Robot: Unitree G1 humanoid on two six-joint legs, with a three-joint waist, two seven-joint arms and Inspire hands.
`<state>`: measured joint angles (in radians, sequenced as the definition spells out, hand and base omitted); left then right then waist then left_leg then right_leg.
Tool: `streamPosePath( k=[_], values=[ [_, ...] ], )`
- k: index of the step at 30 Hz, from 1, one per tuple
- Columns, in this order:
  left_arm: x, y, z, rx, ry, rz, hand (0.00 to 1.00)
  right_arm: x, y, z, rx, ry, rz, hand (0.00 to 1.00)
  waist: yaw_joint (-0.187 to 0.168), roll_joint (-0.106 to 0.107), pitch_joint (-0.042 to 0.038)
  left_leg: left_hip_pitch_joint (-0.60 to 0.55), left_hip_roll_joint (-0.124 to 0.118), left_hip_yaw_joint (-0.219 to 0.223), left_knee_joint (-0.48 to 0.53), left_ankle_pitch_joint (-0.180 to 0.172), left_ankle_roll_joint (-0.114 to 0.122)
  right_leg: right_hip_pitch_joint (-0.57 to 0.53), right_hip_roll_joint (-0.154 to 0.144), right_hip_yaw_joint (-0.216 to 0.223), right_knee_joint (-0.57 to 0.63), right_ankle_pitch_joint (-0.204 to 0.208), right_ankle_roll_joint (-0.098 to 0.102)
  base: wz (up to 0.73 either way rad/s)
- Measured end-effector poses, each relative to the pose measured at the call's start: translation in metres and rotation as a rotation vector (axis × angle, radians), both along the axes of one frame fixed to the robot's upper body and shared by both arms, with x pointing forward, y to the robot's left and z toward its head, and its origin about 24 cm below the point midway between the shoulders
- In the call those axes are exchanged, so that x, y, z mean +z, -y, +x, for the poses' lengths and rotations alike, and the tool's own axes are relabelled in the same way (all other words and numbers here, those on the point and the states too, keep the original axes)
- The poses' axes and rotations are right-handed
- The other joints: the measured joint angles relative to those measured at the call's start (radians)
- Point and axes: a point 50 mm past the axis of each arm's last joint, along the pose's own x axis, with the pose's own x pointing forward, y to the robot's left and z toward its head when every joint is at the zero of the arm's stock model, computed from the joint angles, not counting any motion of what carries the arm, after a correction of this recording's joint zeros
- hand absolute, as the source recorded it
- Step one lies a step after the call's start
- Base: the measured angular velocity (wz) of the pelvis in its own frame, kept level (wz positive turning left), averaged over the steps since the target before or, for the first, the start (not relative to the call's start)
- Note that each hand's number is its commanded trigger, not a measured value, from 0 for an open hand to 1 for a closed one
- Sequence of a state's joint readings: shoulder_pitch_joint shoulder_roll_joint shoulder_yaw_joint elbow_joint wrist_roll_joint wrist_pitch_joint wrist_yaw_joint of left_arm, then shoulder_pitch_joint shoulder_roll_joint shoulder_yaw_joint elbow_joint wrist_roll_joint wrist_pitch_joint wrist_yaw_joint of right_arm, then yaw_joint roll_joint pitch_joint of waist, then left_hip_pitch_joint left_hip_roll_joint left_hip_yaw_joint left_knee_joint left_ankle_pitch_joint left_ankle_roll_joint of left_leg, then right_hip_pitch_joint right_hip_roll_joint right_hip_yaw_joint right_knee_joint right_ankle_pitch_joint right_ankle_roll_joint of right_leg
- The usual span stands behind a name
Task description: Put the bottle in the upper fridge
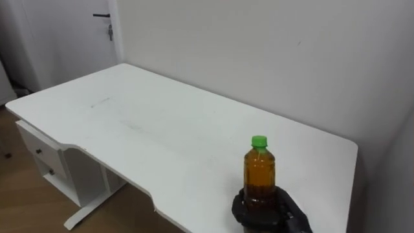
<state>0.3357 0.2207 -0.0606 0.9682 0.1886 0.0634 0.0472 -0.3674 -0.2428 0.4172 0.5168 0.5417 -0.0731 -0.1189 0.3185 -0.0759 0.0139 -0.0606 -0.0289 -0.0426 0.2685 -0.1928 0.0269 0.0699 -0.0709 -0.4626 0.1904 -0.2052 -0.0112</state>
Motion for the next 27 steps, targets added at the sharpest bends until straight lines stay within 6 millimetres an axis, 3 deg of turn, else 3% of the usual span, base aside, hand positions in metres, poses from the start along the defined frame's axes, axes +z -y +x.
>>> streamPosePath(
  k=[5,10,15,20,24,27],
  values=[
    [-0.001,-0.002,0.002,0.002,-0.010,0.001,0.00,0.010,-0.003,0.001,0.062,0.046,-0.015,1.00,-0.017,-0.002,0.0004,0.002,0.010,0.039,-0.006,0.000,0.000,-0.021,0.003,0.044,0.018,0.001,-0.002,-0.22],
    [0.001,-0.009,0.007,-0.011,0.016,0.005,0.00,0.039,-0.002,0.000,0.166,0.175,-0.078,1.00,-0.050,-0.016,-0.0011,0.013,0.019,0.074,-0.010,-0.001,0.000,-0.035,0.006,0.082,0.033,0.003,-0.005,-0.21],
    [0.003,-0.011,0.011,-0.007,0.052,0.006,0.00,0.063,-0.004,-0.008,0.210,0.278,-0.061,1.00,-0.070,-0.017,-0.0018,0.036,0.025,0.108,-0.027,-0.001,0.001,-0.035,0.009,0.106,0.031,0.011,-0.007,-0.24],
    [0.004,-0.015,0.010,0.024,0.066,0.022,0.00,0.076,-0.008,-0.017,0.239,0.337,-0.044,1.00,-0.078,-0.015,-0.0021,0.059,0.028,0.127,-0.039,-0.001,0.001,-0.025,0.012,0.129,0.030,0.013,-0.006,-0.13],
    [0.002,-0.015,0.003,0.033,0.040,0.027,0.00,0.085,-0.009,-0.022,0.246,0.378,-0.021,1.00,-0.097,-0.004,0.0002,0.073,0.031,0.137,-0.040,-0.002,0.002,-0.013,0.014,0.133,0.029,0.014,-0.006,-0.04],
    [0.002,-0.015,0.001,0.037,0.031,0.024,0.00,0.096,-0.004,-0.024,0.247,0.422,-0.012,1.00,-0.106,0.003,-0.0027,0.072,0.034,0.145,-0.040,-0.002,0.002,-0.017,0.016,0.142,0.029,0.017,-0.008,-0.07]
  ],
)
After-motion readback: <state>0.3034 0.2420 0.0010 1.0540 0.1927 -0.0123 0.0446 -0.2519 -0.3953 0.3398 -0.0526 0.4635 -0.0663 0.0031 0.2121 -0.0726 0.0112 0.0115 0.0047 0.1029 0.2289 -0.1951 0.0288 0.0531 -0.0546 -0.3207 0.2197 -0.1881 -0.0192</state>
